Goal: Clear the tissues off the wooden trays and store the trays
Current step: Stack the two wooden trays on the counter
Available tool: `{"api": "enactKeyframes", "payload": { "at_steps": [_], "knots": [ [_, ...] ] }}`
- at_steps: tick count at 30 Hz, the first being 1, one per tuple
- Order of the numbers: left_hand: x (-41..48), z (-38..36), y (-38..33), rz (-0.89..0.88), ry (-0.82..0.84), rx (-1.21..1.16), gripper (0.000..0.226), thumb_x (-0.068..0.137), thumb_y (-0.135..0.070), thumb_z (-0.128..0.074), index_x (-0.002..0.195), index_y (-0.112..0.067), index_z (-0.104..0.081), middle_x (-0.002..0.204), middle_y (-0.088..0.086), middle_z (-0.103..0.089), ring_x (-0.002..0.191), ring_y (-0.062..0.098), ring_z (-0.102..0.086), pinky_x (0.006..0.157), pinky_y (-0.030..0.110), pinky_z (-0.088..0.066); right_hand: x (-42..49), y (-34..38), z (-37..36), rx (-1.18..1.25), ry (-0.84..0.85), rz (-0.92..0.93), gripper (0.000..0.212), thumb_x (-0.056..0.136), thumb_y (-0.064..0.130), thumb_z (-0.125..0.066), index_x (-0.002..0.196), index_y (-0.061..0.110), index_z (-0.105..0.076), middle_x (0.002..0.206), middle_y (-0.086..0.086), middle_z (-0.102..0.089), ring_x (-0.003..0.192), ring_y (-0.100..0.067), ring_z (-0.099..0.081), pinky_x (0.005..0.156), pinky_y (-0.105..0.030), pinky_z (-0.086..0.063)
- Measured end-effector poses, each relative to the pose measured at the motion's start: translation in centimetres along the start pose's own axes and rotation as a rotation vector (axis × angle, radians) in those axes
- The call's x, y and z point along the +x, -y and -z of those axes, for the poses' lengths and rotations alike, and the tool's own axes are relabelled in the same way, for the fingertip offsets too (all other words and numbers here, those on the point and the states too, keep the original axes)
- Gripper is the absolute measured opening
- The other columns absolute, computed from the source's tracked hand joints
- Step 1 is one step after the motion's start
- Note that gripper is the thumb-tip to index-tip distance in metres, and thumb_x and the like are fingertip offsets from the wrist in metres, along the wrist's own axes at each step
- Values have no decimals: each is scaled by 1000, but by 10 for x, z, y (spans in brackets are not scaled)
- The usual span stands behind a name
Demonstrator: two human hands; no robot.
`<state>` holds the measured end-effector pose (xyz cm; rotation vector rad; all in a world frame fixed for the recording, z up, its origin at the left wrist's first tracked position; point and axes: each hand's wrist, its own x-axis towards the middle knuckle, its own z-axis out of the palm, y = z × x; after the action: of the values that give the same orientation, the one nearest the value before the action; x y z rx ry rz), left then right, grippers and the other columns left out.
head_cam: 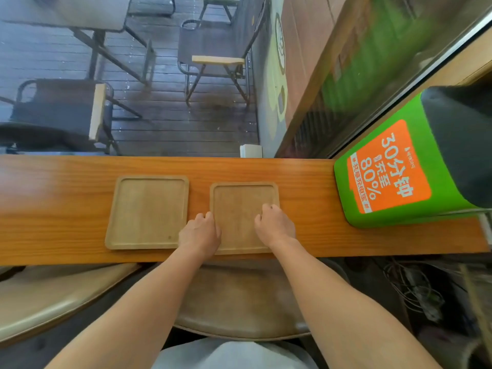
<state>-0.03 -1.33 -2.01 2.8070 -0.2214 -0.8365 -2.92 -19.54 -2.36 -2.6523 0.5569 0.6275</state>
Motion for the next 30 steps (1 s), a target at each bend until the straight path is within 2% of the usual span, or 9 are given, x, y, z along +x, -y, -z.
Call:
{"api": "enactKeyframes", "payload": {
  "at_steps": [4,9,14,19,23,27,30],
  "knots": [
    [2,-6,0,41,-2,-59,16,98,-32,-42,108,-19,-46,101,5,-56,85,25,-59,71,42,-56,-1,-6,-9,28,-4,-37,21,97,28,-36,102,15,-53,104,-6,-56,87,-24,-54,68,-37,-46],
    [3,-9,-2,116,21,-116,19,97,-29,-41,112,-18,-41,101,6,-52,86,28,-58,71,47,-56,0,-19,-13,62,-57,-197,30,96,25,-41,123,13,-47,118,-9,-50,105,-28,-49,77,-41,-47],
    [3,-18,-5,183,70,-194,22,97,-28,-43,112,-13,-42,108,9,-52,89,28,-57,79,45,-54,1,-24,-20,175,-4,-324,36,94,24,-42,129,13,-41,125,-9,-46,110,-29,-47,85,-45,-46],
    [5,-20,-21,382,106,-356,42,97,-32,-45,127,-4,-45,126,17,-49,106,33,-54,88,43,-49,0,-23,-29,315,29,-424,46,94,27,-41,136,8,-38,134,-12,-41,120,-31,-41,93,-44,-41],
    [12,-16,-24,541,175,-546,49,95,-42,-48,121,-2,-56,121,18,-58,105,34,-58,93,46,-51,3,-25,-24,485,59,-552,52,94,35,-46,140,11,-40,139,-12,-42,125,-34,-41,100,-45,-42],
    [16,-13,-16,588,197,-635,59,94,-49,-48,129,-2,-53,123,17,-58,111,34,-56,97,48,-49,6,-30,-16,612,119,-620,46,96,33,-41,135,9,-47,136,-15,-47,118,-35,-49,100,-46,-44],
    [16,-14,-8,605,245,-674,66,94,-53,-48,135,-2,-49,131,18,-56,117,36,-54,99,46,-47,5,-30,-16,630,190,-655,58,98,41,-37,142,4,-40,146,-17,-40,126,-37,-45,105,-47,-40]
  ]
}}
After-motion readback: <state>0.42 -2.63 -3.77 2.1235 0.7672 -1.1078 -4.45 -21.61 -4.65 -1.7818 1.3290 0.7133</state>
